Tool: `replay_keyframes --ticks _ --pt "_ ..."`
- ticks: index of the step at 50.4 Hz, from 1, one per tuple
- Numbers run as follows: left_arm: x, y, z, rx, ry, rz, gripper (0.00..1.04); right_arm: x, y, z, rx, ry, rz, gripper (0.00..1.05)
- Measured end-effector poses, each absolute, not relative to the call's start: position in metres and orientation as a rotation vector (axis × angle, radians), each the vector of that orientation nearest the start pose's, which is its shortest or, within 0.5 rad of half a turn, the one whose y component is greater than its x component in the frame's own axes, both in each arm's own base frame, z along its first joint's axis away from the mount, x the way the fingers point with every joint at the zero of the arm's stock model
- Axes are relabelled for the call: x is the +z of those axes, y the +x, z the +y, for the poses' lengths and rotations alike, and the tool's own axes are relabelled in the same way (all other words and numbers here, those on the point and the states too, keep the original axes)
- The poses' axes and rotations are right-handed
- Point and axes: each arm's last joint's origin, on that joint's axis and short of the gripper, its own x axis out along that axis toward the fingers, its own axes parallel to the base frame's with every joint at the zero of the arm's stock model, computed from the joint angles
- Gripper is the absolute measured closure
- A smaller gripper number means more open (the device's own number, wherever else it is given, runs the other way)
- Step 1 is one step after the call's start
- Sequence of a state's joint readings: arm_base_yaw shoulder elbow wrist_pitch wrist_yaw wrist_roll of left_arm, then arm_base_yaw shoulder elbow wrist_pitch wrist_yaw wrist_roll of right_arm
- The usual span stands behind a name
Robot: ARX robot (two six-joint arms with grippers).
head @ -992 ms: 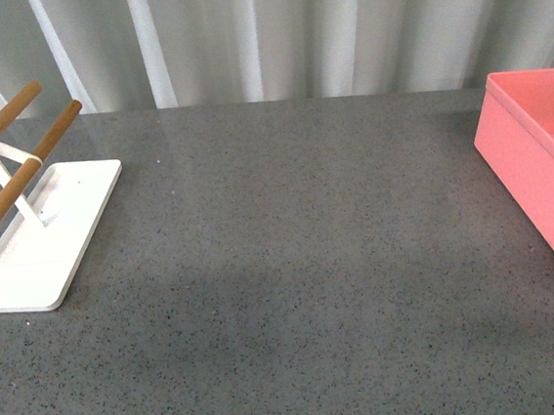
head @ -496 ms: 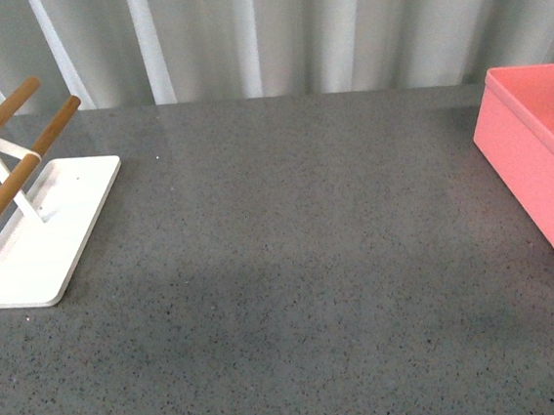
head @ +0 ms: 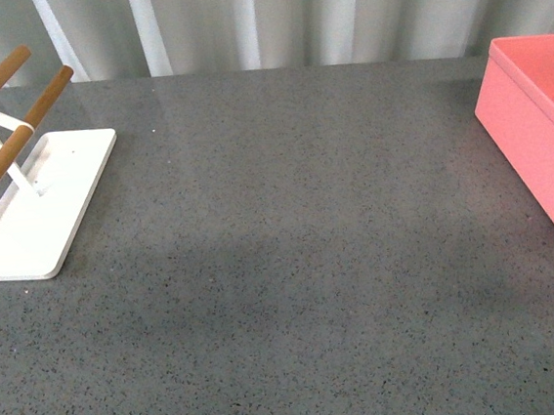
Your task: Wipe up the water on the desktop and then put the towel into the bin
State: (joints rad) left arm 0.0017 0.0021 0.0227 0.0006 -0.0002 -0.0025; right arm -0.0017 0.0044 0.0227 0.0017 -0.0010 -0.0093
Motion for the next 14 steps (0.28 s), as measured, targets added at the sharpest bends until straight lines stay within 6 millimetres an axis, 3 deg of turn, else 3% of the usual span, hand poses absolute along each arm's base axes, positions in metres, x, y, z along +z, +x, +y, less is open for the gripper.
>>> replay_keyframes --ticks 14 --pt "0.1711 0.0964 0.0002 0.002 -0.002 -0.021 0.07 0.1711 0.0965 -0.0001 -0.001 -0.009 -0.02 0.07"
